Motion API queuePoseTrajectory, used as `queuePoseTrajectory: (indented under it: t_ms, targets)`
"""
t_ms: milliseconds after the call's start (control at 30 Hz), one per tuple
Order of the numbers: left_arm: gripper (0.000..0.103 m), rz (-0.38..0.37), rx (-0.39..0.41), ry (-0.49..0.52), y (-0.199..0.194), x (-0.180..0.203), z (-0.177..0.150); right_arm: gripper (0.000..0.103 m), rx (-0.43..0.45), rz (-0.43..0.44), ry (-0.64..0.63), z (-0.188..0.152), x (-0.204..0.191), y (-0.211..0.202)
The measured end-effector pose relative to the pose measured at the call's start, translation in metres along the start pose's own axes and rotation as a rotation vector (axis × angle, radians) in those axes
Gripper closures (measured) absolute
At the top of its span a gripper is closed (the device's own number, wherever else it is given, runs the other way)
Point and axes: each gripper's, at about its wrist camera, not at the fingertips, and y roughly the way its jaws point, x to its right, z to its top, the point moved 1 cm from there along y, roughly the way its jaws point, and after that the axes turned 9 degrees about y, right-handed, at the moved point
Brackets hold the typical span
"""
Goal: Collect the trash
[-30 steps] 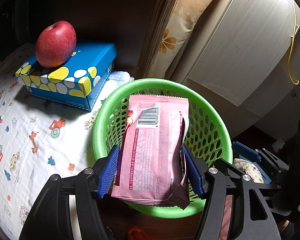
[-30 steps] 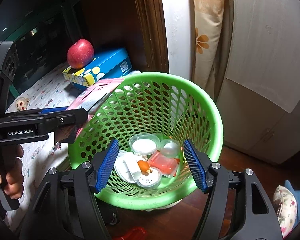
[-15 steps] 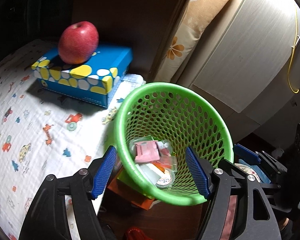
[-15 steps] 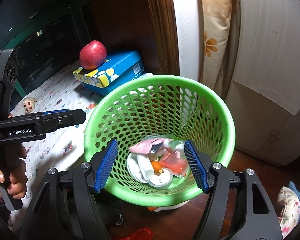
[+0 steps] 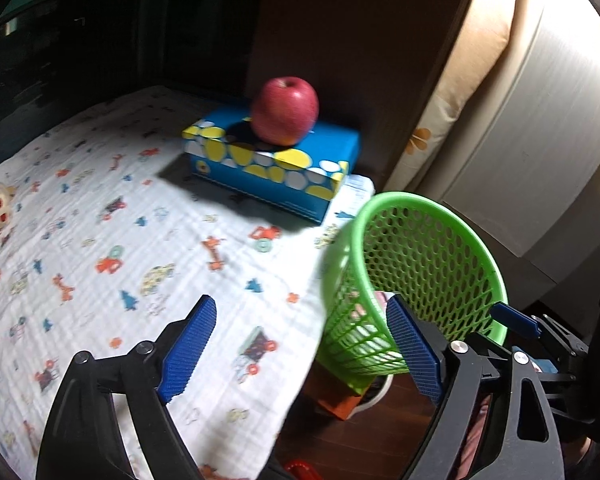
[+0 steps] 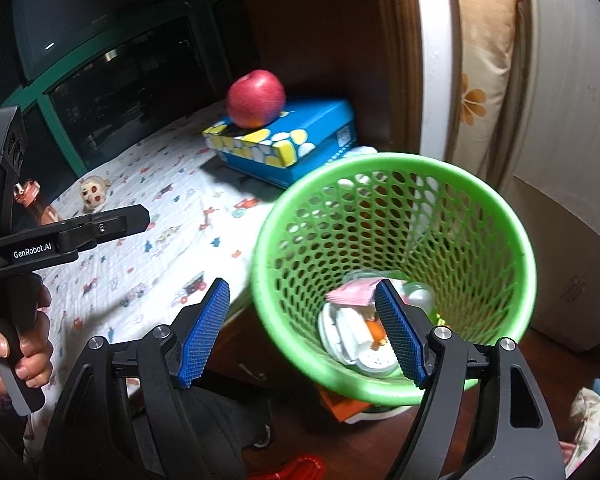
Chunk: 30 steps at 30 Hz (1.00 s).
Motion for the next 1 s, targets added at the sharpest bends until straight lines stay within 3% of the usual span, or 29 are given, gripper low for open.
queuePoseTrajectory:
  t_ms: [567, 1000]
  targets:
    - [0.009, 0.235, 0.048, -0.131, -0.074, -0.072, -0.048, 0.019, -0.013, 0.123, -0.091, -0.004, -0.087, 0.008]
    - [0.008, 0.407, 0.06, -0.2, -0.118, -0.111, -0.083, 0.015, -0.016, 0.17, -0.143, -0.011, -0.129, 0.012]
